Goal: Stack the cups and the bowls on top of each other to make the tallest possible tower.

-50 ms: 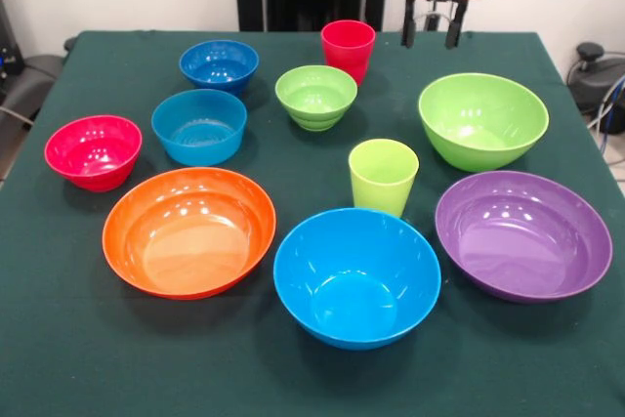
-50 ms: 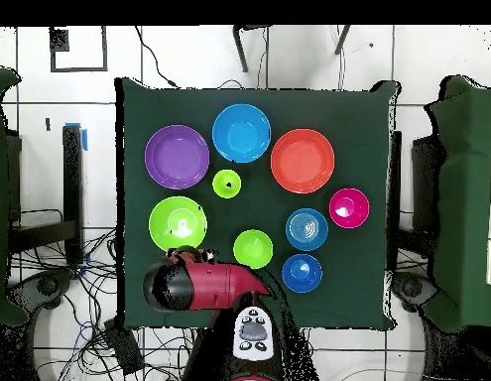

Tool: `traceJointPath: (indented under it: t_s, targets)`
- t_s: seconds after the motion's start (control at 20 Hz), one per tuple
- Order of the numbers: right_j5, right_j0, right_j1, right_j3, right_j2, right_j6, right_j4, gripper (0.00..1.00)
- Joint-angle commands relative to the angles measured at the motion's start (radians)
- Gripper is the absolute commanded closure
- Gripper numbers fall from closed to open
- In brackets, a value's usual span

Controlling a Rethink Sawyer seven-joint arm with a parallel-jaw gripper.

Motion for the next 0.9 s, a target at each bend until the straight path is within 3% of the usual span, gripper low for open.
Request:
traceJointPath:
  t_s: [0.05,0.5,0.9]
  targets:
    - [-0.001,-0.012,0.062,-0.086,0.045,0.136,0.012,0.00]
    - [0.067,-0.046,0.046,-0.131,0.065,0.113,0.024,0.00]
    - [0.194,0.051,0.074,-0.270,0.006,0.189,0.105,0.00]
